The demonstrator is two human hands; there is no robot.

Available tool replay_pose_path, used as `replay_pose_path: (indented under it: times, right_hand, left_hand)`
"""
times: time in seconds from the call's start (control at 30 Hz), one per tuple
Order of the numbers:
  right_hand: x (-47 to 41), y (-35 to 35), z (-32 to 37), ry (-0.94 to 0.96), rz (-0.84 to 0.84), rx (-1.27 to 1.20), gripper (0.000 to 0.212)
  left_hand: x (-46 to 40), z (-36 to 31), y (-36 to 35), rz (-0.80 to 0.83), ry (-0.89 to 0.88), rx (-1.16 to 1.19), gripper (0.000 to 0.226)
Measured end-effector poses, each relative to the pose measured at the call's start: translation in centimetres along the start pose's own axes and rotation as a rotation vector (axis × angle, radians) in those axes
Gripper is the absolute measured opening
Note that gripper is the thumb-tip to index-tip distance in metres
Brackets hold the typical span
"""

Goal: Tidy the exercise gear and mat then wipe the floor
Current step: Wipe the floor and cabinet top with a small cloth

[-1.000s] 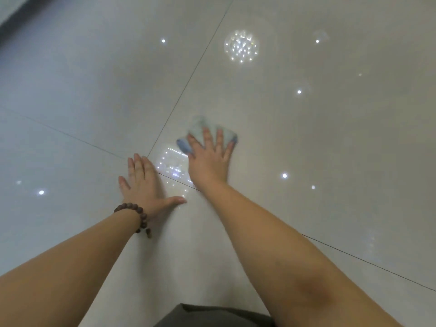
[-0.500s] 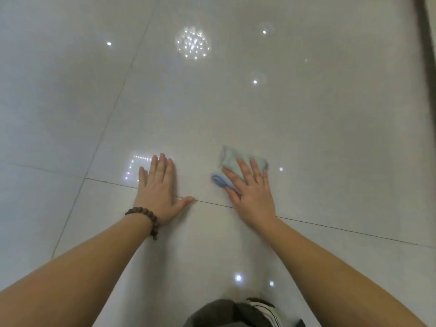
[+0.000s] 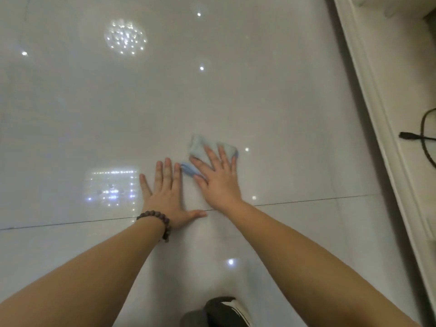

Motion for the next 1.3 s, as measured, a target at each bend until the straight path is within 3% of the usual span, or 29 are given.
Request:
replay_pose_path:
  times: [0.07, 0.13, 0.27, 0.33, 0.4, 0.47, 0.57, 0.6, 0.67, 0.73, 0.83, 0.9, 0.93, 1.0, 1.13, 1.2, 1.3]
  right_hand:
    - [-0.9, 0.8, -2.2, 0.25, 0.016, -0.031, 0.05]
    - [-1.5, 2.3, -8.7, 0.21, -0.023, 0.007, 0.052]
    - [0.0, 6.7, -25.1, -0.599, -0.125, 0.053, 0.055]
    - [0.0, 7.7, -26.6, -0.986, -0.136, 0.024, 0.053]
    - [-1.2, 7.0, -22.2, -1.11, -0.152, 0.014, 0.05]
    - [-2.4, 4.4, -14.9, -0.818, -0.201, 0.008, 0.051]
    - [2.4, 0.5, -2.7, 0.071, -0.13, 0.052, 0.046]
    - [4.7, 0.5, -2.1, 0.255, -0.085, 0.024, 0.044]
    - [7.7, 1.7, -6.7, 0.317, -0.095, -0.003, 0.043]
    - [10.2, 3.4, -15.0, 0.042, -0.186, 0.047, 0.045]
    - [13.6, 6.8, -26.0, -0.748, -0.274, 0.06, 0.052]
    - [13.0, 6.9, -26.0, -1.114, -0.229, 0.054, 0.051]
    - [11.7, 6.4, -24.0, -1.185, -0.2, 0.078, 0.051]
    - [8.0, 4.2, -17.6, -1.019, -0.216, 0.063, 0.052]
    - [5.1, -0.3, -1.7, -0.341, -0.257, 0.064, 0.046]
    - [4.7, -0.9, 0.9, -0.182, -0.2, 0.046, 0.044]
    - [4.2, -0.5, -1.7, 0.05, -0.148, 0.083, 0.044]
  left_hand:
    - [0.0, 0.2, 0.0, 0.023, -0.004, -0.001, 0.134]
    - [0.0, 0.2, -0.1, 0.037, -0.002, 0.003, 0.133]
    - [-0.3, -0.1, 0.1, 0.064, 0.011, -0.01, 0.134]
    - [-0.3, -0.2, 0.2, 0.077, 0.014, -0.01, 0.133]
    - [-0.3, -0.2, 0.3, 0.07, 0.013, -0.006, 0.133]
    - [-0.2, -0.3, 0.5, 0.067, 0.012, -0.01, 0.133]
    - [-0.2, -0.2, 0.5, 0.063, 0.006, -0.005, 0.132]
    - [-0.2, -0.2, 0.5, 0.051, 0.0, 0.004, 0.132]
    - [-0.1, -0.1, 0.4, 0.018, -0.008, 0.012, 0.134]
    - [0.0, 0.0, 0.4, 0.012, -0.008, 0.01, 0.134]
    - [0.0, -0.2, 0.4, -0.001, -0.012, 0.014, 0.133]
    - [-0.1, -0.2, 0.4, 0.006, -0.013, 0.029, 0.133]
    - [-0.1, -0.1, 0.4, 0.011, -0.02, 0.048, 0.134]
    - [-0.1, 0.2, 0.6, 0.009, -0.046, 0.109, 0.139]
    - [1.6, 2.8, 1.2, -0.092, -0.025, 0.132, 0.139]
    - [2.7, 4.1, 1.0, -0.103, 0.026, 0.102, 0.138]
    - [3.7, 5.4, 0.2, -0.052, 0.078, 0.047, 0.139]
Point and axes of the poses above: each hand's wrist, its own x-axis away from the middle knuckle, its own y-axis out of the back of the hand, z = x × y, the point moved 5 cm from there along -x, towards the middle knuckle, and after that the axes turned 9 degrees about -z, right-handed, at the moved point
